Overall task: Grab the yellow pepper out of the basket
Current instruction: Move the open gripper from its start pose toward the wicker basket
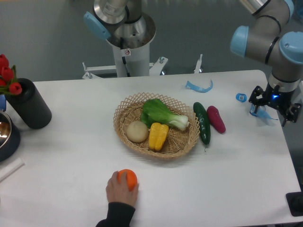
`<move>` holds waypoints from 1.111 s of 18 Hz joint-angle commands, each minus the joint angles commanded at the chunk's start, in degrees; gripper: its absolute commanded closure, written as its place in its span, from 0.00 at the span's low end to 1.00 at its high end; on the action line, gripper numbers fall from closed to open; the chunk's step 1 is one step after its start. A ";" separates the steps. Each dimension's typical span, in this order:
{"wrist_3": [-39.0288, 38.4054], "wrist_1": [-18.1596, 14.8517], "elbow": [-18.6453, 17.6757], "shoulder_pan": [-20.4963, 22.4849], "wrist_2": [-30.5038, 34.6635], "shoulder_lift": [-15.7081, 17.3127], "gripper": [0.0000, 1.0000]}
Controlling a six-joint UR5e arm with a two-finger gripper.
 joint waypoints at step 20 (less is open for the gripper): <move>-4.91 -0.96 -11.07 -3.16 -0.88 7.99 0.00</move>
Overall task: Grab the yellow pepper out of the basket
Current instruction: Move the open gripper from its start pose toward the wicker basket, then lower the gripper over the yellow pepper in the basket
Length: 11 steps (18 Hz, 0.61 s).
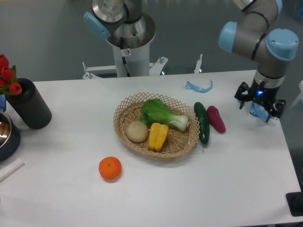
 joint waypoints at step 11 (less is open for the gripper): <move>-20.92 -4.31 -0.26 -12.30 0.00 1.06 0.00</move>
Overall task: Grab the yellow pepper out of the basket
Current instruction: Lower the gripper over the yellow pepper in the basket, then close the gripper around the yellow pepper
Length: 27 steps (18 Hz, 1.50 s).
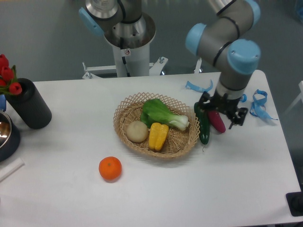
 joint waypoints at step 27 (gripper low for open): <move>-26.11 -1.23 0.53 -14.25 3.69 -5.89 0.00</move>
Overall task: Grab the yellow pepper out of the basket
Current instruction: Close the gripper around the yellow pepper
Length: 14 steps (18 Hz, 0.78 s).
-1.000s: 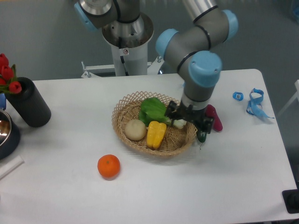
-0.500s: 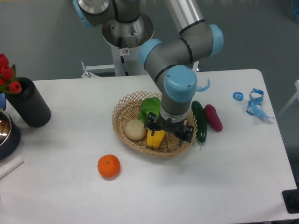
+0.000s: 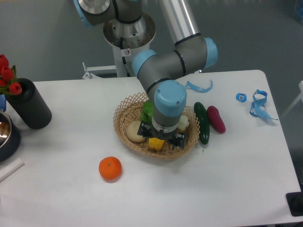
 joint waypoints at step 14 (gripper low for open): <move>-3.07 0.62 -0.44 -0.70 0.26 -2.28 0.00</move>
